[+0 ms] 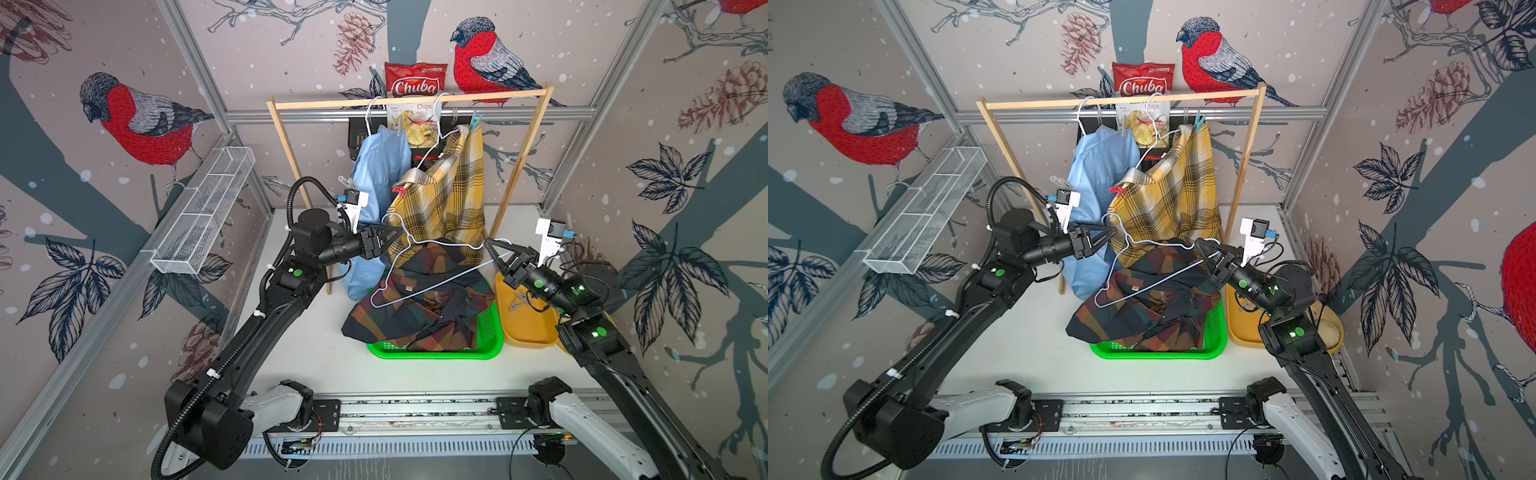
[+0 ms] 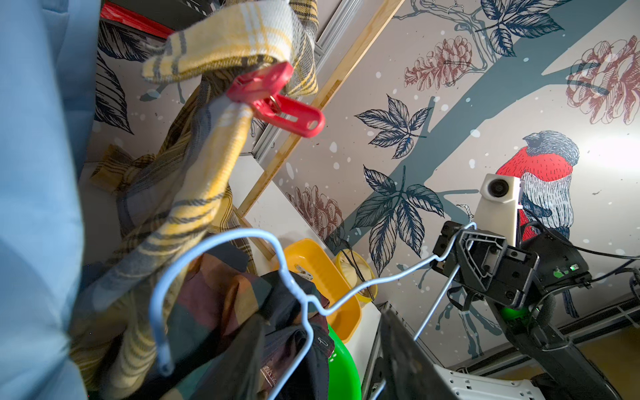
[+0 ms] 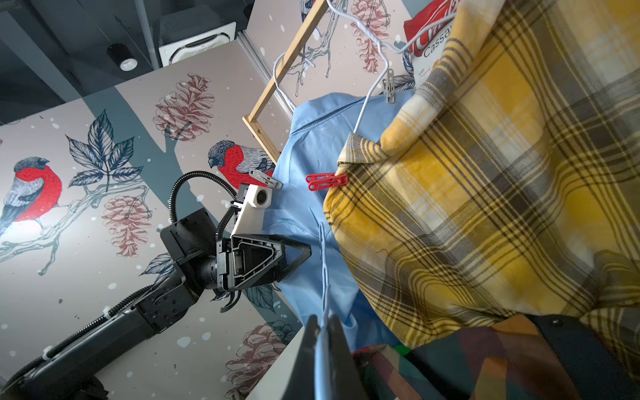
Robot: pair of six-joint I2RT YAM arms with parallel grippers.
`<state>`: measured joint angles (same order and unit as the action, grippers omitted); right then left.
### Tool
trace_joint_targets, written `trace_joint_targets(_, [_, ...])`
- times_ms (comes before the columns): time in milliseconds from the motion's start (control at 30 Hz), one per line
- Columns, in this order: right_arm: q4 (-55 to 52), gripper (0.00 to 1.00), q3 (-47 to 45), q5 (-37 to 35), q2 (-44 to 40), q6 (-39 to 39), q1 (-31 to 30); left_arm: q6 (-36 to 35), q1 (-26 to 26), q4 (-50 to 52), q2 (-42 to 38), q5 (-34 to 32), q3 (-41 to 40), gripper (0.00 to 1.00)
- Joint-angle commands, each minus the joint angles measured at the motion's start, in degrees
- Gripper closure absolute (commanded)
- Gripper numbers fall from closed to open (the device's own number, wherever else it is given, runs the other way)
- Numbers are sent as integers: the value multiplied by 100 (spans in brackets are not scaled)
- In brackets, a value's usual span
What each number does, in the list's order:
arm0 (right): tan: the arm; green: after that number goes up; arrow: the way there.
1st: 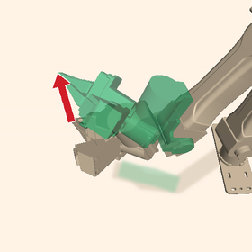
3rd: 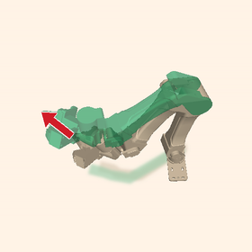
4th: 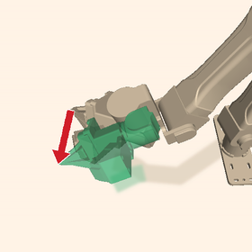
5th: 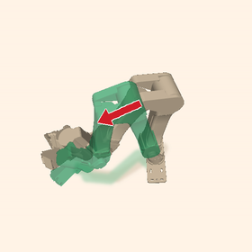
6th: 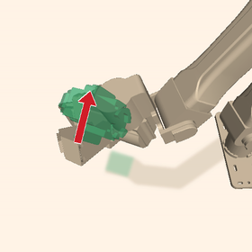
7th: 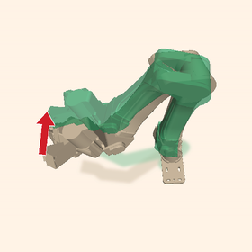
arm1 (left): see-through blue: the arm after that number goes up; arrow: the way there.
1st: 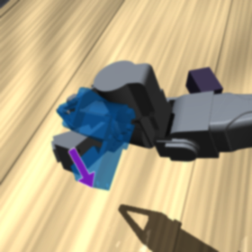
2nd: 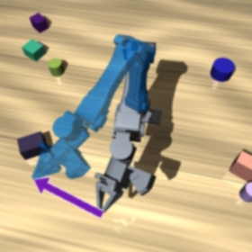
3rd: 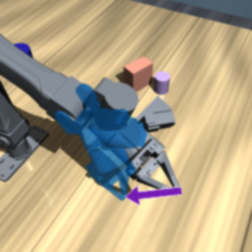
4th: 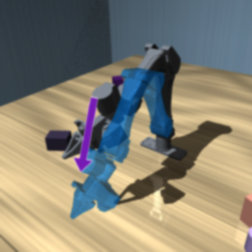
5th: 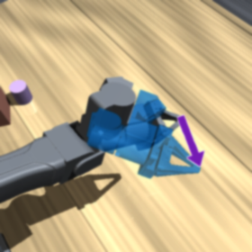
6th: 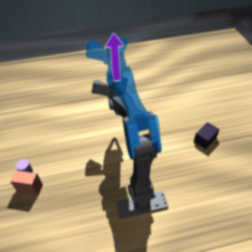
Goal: Remove the clothespins securing long-sleeve shirts to the hanger
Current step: Remove the long-sleeve shirt from the hanger.
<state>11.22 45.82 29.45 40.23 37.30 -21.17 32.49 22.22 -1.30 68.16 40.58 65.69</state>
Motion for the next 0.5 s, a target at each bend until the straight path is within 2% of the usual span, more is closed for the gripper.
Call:
trace_joint_targets(0, [-495, 100, 200, -290, -204, -297, 100, -109, -7, -235, -93, -108, 17, 38])
trace_joint_targets(100, [-1253, 100, 608, -716, -330, -625, 194, -111, -12, -217, -247, -155, -36, 30])
trace_joint_targets(200, [-2171, 100, 1138, -1497, -283, -885, 210, -220, -11, -58, -394, -347, -105, 27])
trace_joint_targets(467, [-3677, 100, 2095, -3394, -401, -1292, 210, -410, -6, 233, -562, -601, -378, 26])
